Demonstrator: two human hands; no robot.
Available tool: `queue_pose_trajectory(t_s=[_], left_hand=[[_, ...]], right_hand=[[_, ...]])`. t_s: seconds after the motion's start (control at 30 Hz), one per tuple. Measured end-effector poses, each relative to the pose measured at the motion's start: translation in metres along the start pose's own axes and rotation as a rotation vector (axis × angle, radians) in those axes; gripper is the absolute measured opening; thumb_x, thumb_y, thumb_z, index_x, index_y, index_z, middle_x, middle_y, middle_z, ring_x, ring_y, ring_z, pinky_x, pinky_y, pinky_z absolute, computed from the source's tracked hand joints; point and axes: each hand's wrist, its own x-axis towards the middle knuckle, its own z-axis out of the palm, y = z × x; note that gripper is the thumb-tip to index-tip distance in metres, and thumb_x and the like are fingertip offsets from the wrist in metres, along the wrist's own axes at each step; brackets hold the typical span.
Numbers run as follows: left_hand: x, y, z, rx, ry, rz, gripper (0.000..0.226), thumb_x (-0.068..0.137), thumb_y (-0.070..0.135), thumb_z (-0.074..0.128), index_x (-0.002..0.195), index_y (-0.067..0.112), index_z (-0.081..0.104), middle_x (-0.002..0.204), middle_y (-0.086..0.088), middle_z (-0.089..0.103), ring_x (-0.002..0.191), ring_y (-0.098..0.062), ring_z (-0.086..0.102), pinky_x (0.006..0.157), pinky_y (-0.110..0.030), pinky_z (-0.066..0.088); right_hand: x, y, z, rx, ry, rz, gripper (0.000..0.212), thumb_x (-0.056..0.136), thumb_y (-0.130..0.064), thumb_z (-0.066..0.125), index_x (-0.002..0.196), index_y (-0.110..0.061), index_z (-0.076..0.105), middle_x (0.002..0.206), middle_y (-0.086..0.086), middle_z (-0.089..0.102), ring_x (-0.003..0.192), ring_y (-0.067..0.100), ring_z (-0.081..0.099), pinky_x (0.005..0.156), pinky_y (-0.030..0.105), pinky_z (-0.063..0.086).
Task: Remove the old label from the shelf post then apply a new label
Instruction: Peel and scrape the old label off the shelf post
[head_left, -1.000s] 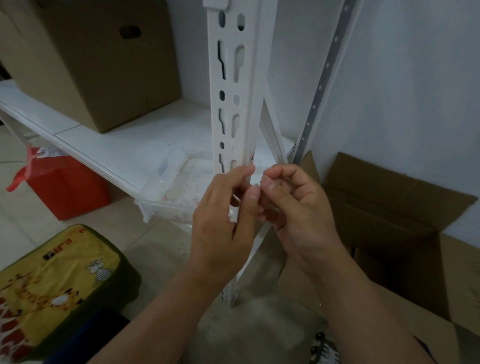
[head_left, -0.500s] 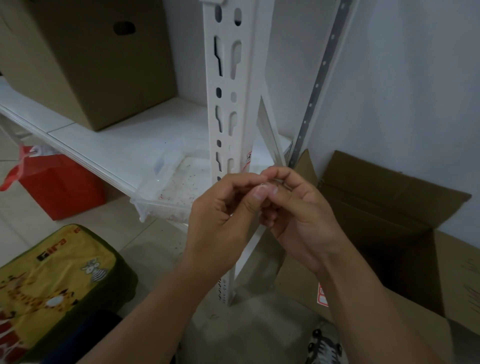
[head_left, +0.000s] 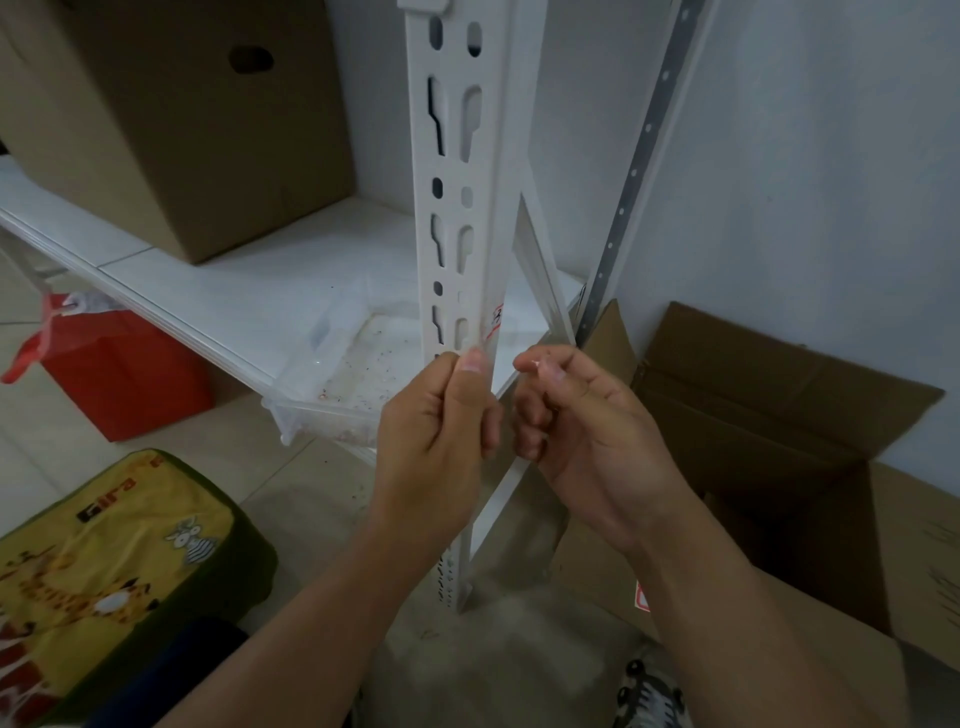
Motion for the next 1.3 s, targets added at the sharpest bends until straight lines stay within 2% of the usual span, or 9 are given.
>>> queue_pose_trajectory(t_s=[0.13,0.3,0.43,0.5,0.63,0.77,1.07,1.2,1.3], left_hand=[[0.006,0.004,-0.013,0.07,0.126,0.044,0.052,0.095,0.035,0.043,0.06,-0.002,0.052,0.053,-0.011,0.053,0.042,-0.007,0.047,0.047,-0.015,0.042],[0.027,-0.008,-0.035,0.097,0.287,-0.005,0.026,0.102,0.022,0.044,0.077,0.017,0.051,0.069,0.004,0.057,0.063,-0.009,0.055,0.061,-0.024,0.048],[0.02,0.002,-0.032,0.184,0.179,0.145,0.017,0.095,0.012,0.056,0.086,0.025,0.058,0.076,0.007,0.061,0.068,-0.005,0.06,0.064,-0.017,0.051],[0.013,0.004,-0.024,0.166,0.1,0.173,0.01,0.092,0.018,0.06,0.089,0.027,0.063,0.074,0.006,0.065,0.069,-0.007,0.063,0.064,-0.017,0.052],[0.003,0.01,-0.014,0.041,0.003,0.133,0.01,0.089,0.021,0.063,0.098,0.021,0.068,0.077,0.012,0.069,0.072,-0.004,0.066,0.067,-0.014,0.052],[0.002,0.016,-0.012,-0.089,-0.022,0.035,0.016,0.086,0.02,0.058,0.096,0.02,0.071,0.08,-0.004,0.072,0.069,-0.005,0.066,0.066,-0.015,0.053],[0.004,0.014,-0.012,-0.242,-0.099,-0.084,0.016,0.084,0.015,0.059,0.088,0.003,0.067,0.068,-0.002,0.067,0.062,-0.009,0.063,0.059,-0.017,0.053],[0.002,0.008,-0.009,-0.105,-0.064,-0.041,0.019,0.09,0.022,0.054,0.086,0.004,0.061,0.071,-0.001,0.068,0.063,-0.006,0.064,0.06,-0.018,0.052],[0.001,0.001,-0.007,0.057,-0.01,0.001,0.028,0.099,0.032,0.048,0.08,0.014,0.055,0.066,0.007,0.062,0.061,-0.007,0.061,0.06,-0.02,0.051]], right_hand=[[0.0,0.001,0.0,0.001,-0.004,-0.002,0.021,0.084,-0.023,0.056,0.096,-0.006,0.059,0.063,0.003,0.048,0.057,0.013,0.045,0.053,0.022,0.042],[0.003,0.005,0.0,-0.023,-0.002,-0.028,0.023,0.083,-0.024,0.06,0.094,-0.003,0.064,0.064,0.004,0.051,0.059,0.014,0.045,0.055,0.023,0.042],[0.005,0.008,0.003,-0.041,-0.003,-0.031,0.014,0.083,-0.021,0.059,0.085,-0.01,0.066,0.061,0.002,0.051,0.057,0.013,0.046,0.055,0.023,0.043],[0.006,0.008,0.004,-0.04,-0.011,-0.043,0.014,0.082,-0.022,0.06,0.084,-0.009,0.065,0.06,0.001,0.052,0.056,0.012,0.046,0.054,0.022,0.043],[0.006,0.009,0.006,-0.052,-0.057,-0.068,0.019,0.08,-0.03,0.071,0.082,-0.012,0.065,0.065,-0.001,0.057,0.059,0.01,0.048,0.056,0.022,0.042],[0.005,0.01,0.007,-0.048,-0.08,-0.079,0.018,0.075,-0.035,0.069,0.078,-0.017,0.068,0.067,0.0,0.059,0.061,0.01,0.05,0.056,0.021,0.043],[0.005,0.011,0.006,-0.109,-0.005,-0.084,0.017,0.083,-0.024,0.065,0.085,-0.007,0.061,0.066,0.0,0.059,0.061,0.011,0.051,0.055,0.022,0.044],[0.004,0.011,0.008,-0.315,0.081,-0.161,0.026,0.08,-0.028,0.061,0.087,-0.004,0.061,0.063,-0.005,0.063,0.059,0.007,0.055,0.055,0.02,0.045],[0.003,0.012,0.01,-0.432,0.131,-0.213,0.032,0.081,-0.035,0.059,0.086,-0.003,0.063,0.064,0.002,0.061,0.058,0.013,0.052,0.055,0.022,0.045]])
